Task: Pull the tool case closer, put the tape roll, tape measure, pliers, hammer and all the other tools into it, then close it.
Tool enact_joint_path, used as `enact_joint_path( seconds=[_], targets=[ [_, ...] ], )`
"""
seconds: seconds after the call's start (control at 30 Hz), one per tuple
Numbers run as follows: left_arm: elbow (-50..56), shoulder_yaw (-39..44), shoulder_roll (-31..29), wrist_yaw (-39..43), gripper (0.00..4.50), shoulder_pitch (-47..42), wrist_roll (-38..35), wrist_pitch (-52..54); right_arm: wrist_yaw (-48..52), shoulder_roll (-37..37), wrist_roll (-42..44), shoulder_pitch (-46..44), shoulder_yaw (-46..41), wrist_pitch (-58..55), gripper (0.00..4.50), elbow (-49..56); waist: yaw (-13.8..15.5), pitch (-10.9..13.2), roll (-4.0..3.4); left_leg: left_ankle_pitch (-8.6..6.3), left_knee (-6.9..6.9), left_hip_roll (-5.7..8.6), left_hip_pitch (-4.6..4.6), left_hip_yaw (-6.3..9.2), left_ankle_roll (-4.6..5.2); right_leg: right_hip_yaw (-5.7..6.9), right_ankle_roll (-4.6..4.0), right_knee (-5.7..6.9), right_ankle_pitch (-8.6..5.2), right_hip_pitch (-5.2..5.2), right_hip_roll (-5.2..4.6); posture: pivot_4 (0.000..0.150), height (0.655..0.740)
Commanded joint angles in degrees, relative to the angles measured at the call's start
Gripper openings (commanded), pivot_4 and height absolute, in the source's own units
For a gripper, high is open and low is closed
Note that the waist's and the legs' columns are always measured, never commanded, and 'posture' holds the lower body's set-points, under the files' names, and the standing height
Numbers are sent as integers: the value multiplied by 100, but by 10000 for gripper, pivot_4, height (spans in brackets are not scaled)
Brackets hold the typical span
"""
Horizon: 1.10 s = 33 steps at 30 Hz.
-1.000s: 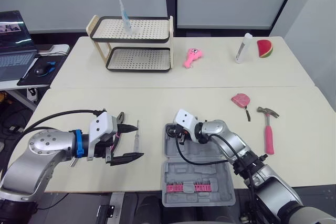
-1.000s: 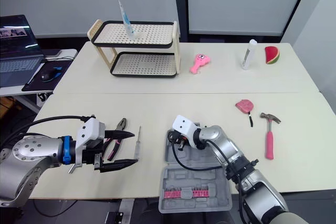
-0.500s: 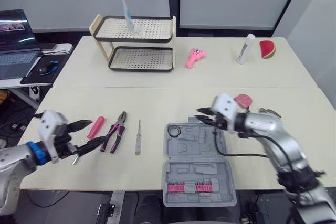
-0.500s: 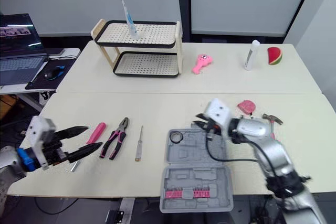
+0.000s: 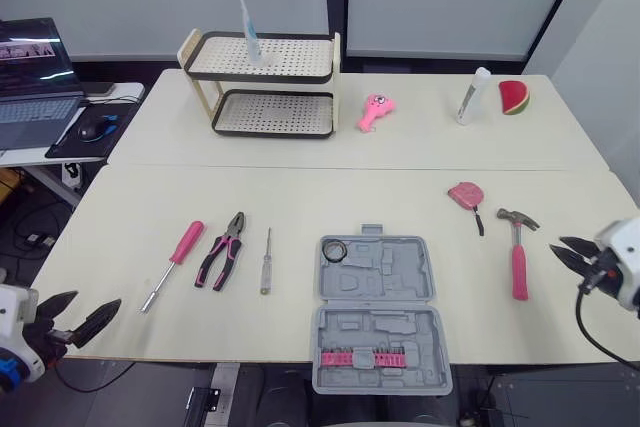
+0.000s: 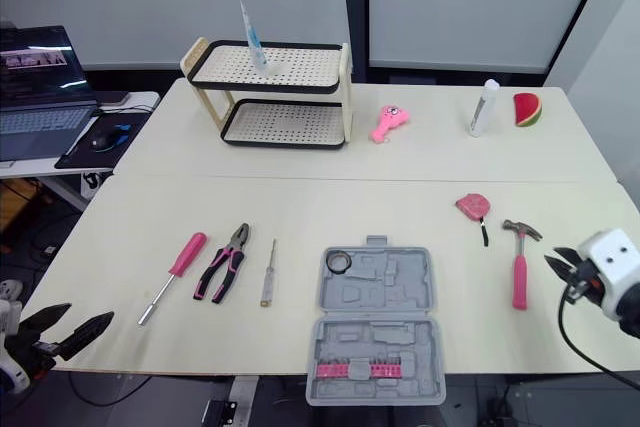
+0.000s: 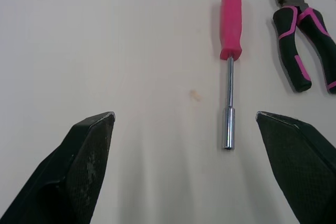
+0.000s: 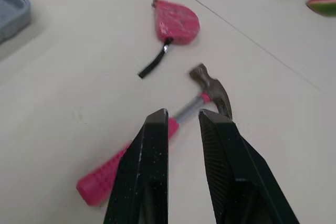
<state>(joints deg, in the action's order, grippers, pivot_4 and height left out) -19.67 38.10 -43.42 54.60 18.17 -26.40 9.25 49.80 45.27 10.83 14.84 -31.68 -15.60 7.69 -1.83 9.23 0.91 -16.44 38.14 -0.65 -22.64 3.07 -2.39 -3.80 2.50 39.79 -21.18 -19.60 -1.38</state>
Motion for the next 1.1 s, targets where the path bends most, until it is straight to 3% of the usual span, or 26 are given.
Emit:
enact_joint_path(
  seconds=[0.03, 0.17, 0.37, 0.5, 0.53, 0.77, 0.97, 1.07, 1.1],
  targets=[
    [-74, 175, -7, 51, 45000, 150, -39, -129, 174, 68, 177, 300, -307, 189, 13733, -41, -3, 0, 0, 0, 0, 0, 2, -2, 0, -2, 0, 0, 0, 2, 0, 1500, 7400],
    [-183, 171, 66, 91, 45000, 374, -25, -286, 354, 98, 169, 713, -258, 352, 20139, -23, -4, -3, 3, 0, -6, -1, 9, -5, 0, -6, -1, -7, -1, 8, 0, 1500, 7400],
    [-147, 168, 73, 177, 45000, 564, -49, -403, 332, 206, 254, 571, -139, 228, 31431, -82, -5, -4, 5, 0, -15, -2, 40, -6, 0, -8, -3, -21, -2, 40, 0, 1500, 7400],
    [325, 29, 51, 343, 45000, 609, -136, -373, 252, 278, 291, 278, -15, 95, 43121, -62, 2, -7, 10, 0, -16, -2, 41, -4, -1, -5, -3, -29, -2, 46, 0, 1500, 7400],
    [447, -9, 51, 385, 45000, 610, -146, -356, 244, 284, 300, 217, 12, 68, 44155, -47, 10, -7, 10, 0, -16, -2, 41, -4, -1, -5, -3, -30, -2, 47, 0, 1500, 7400],
    [1974, -753, -67, 690, 45000, 204, -278, 73, 62, 271, 511, -361, 409, -637, 44155, 496, 20, -7, 8, 0, -14, 2, 39, -2, -1, -2, -3, -31, -2, 50, -5, 1500, 7400],
    [3622, -1977, -448, 874, 45000, -874, -571, 970, -662, -74, 582, -1095, 1005, -1513, 44155, 936, 23, -8, 9, 1, -9, 2, 31, 7, -2, 2, -3, -28, -1, 51, 2, 1500, 7400],
    [4019, -2369, -515, 795, 45000, -1523, -811, 1471, -980, -248, 506, -1356, 1261, -1657, 38393, 898, 11, -8, 5, 1, -10, 4, 28, -1, -2, -3, -3, -32, -1, 45, 5, 1500, 7400],
    [4129, -2500, -529, 791, 45000, -1733, -867, 1603, -1066, -319, 516, -1438, 1348, -1722, 34412, 882, 9, -8, 5, 1, -10, 3, 22, -1, -2, -3, -3, -33, -1, 40, 9, 1500, 7400]
  ],
)
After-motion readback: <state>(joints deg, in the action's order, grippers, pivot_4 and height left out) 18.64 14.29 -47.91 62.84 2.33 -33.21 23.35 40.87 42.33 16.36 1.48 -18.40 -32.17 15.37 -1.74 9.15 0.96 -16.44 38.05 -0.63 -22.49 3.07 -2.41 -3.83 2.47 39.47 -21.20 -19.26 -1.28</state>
